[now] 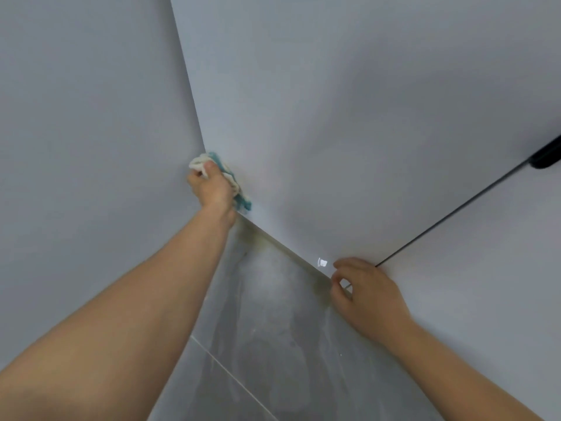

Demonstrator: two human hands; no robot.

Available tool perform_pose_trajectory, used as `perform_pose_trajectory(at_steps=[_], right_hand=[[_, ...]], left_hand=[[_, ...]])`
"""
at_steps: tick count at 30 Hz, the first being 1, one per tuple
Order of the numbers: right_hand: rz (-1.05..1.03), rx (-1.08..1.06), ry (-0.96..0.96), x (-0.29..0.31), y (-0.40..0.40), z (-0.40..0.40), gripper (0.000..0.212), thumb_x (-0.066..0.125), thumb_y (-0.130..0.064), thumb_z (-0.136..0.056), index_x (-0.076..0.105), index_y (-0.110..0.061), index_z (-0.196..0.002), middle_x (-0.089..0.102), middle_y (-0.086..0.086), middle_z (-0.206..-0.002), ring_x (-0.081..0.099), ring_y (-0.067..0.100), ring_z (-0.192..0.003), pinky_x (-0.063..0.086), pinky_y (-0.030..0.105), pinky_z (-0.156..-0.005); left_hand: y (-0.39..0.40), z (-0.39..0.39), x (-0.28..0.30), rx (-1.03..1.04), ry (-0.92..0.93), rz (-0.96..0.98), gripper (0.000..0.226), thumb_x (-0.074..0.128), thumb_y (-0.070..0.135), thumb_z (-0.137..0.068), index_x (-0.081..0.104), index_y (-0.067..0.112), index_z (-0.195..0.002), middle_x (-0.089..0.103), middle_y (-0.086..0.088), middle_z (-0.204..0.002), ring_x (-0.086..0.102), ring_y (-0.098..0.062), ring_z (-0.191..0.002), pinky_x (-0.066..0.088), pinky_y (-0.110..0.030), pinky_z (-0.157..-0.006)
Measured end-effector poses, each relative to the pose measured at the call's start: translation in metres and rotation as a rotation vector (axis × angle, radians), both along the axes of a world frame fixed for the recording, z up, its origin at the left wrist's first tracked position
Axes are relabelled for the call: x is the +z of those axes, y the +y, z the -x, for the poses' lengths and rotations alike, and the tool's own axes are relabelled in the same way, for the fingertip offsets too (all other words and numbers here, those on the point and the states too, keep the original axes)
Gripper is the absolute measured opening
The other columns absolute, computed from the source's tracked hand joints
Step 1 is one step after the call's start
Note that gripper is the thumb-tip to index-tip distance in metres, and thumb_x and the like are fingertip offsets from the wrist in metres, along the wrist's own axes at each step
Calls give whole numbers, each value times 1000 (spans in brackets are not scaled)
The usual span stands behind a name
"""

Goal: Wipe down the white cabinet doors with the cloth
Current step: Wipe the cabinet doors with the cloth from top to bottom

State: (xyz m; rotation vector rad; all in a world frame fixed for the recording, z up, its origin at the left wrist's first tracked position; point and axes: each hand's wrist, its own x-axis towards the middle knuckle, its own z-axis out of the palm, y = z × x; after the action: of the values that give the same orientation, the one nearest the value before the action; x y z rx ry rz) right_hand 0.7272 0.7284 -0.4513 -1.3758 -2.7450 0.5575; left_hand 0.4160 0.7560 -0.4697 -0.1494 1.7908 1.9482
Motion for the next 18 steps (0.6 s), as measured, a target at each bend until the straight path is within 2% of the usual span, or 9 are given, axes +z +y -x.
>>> perform_pose_trajectory(at_steps=[2, 5, 6, 8, 12, 14, 16, 18], right_hand=[[-9, 41, 48, 1, -1, -9, 20, 60, -25, -94, 76, -14, -91, 73, -1, -119, 67, 21, -110, 55, 36, -91], [-23, 84, 91, 2, 7, -18, 31, 50, -32, -90, 75, -14, -85, 74, 1, -105, 71, 22, -97, 60, 36, -84], [-24, 110, 83, -2, 7, -24, 33, 47, -34, -90, 74, -15, -84, 74, 1, -99, 71, 22, -91, 60, 36, -81], [36, 138, 36, -6, 8, -37, 36, 43, -37, -90, 71, -17, -82, 72, 0, -87, 70, 23, -82, 57, 38, -76], [276, 119, -123, -26, -14, -63, 29, 47, -40, -94, 70, -25, -88, 72, -8, -84, 67, 16, -78, 54, 33, -75], [394, 124, -152, -38, -27, -77, 34, 44, -46, -91, 72, -26, -93, 74, -10, -89, 67, 12, -83, 55, 32, -79], [469, 94, -136, -48, -33, -88, 41, 41, -50, -90, 74, -25, -95, 75, -10, -93, 68, 11, -85, 56, 33, -83], [487, 14, -93, -50, -33, -101, 32, 50, -42, -94, 75, -22, -95, 76, -8, -94, 69, 12, -85, 57, 35, -83]], left_hand=[[-1, 0, -14, -32, -33, 31, 17, 42, 34, -103, 40, 26, -118, 65, -10, -116, 62, -15, -80, 50, -26, -64], [0, -16, -27, -125, -30, 67, 32, 37, 37, -101, 38, 25, -131, 58, -11, -128, 55, -20, -94, 51, -33, -79], [-1, -27, -27, -137, -13, 82, 37, 37, 35, -101, 37, 24, -136, 57, -10, -130, 54, -21, -97, 50, -37, -87], [-3, -50, -22, -152, 45, 120, 38, 38, 28, -103, 36, 19, -140, 57, -5, -124, 54, -20, -101, 47, -36, -96], [-22, -108, -11, -175, 124, 164, 23, 49, 22, -101, 46, 16, -123, 59, 2, -102, 60, -22, -95, 51, -39, -96], [-30, -157, -8, -249, 126, 136, 14, 53, 21, -99, 44, 18, -111, 58, 6, -93, 59, -19, -85, 53, -44, -93], [-39, -213, -2, -327, 116, 91, 12, 53, 17, -100, 42, 18, -105, 57, 5, -90, 58, -15, -79, 53, -41, -85], [-45, -264, 6, -400, 72, 59, 13, 53, 13, -99, 42, 19, -102, 58, 3, -89, 58, -16, -76, 53, -38, -75]])
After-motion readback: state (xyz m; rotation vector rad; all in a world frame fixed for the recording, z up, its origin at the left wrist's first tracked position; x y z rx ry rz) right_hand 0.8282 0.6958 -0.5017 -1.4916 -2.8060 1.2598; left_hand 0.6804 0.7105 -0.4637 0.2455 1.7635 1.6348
